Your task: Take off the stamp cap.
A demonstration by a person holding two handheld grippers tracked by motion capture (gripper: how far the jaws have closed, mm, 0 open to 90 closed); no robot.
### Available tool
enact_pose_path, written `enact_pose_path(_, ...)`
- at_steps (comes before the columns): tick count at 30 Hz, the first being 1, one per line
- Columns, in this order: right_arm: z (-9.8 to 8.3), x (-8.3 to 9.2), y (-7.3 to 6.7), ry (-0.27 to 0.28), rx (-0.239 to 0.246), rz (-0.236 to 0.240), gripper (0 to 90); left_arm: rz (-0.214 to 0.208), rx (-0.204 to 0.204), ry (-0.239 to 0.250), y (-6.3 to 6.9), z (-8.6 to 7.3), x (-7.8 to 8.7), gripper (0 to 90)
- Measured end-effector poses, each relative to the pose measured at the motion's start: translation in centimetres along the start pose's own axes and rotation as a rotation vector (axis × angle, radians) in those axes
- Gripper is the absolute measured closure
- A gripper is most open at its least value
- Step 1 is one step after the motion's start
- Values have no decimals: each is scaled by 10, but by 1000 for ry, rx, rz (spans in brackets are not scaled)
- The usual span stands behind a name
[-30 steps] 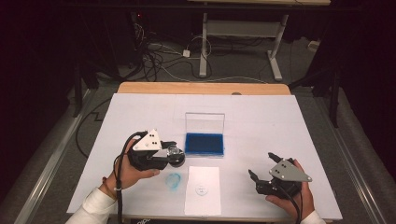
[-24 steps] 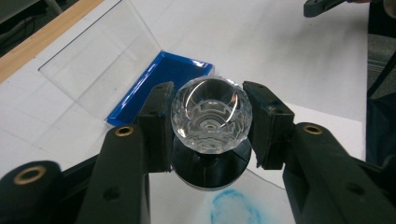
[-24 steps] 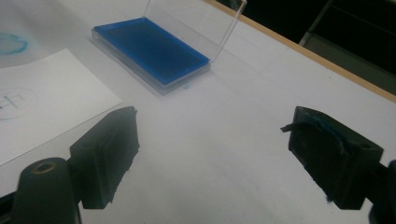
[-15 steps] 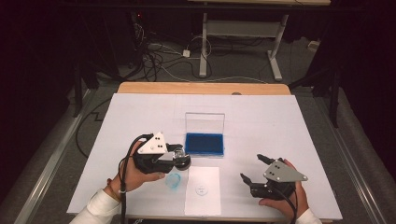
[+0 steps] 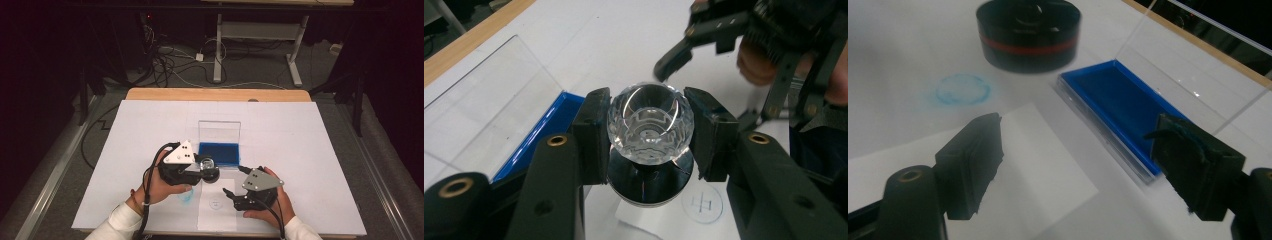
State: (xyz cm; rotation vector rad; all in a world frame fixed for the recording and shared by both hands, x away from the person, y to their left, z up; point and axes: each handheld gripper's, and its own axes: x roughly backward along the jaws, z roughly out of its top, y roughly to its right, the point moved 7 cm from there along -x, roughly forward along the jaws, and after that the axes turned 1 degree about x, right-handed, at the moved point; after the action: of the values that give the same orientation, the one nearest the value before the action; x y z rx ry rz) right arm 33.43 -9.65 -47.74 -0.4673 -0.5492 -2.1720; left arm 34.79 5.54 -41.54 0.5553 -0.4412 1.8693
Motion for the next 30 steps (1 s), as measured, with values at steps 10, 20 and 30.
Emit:
enact_pose_path(10,13,-28,-11,16,-19,40,211,-16,13,27,3,5,-4,544)
enact_pose_path(20,18,-35,-12,34,-1,12,279,-29,25,33,4,2,-7,544)
enact_pose_path(30,17,-33,-13,47,-4,26,314,-36,28,39,5,2,-8,544)
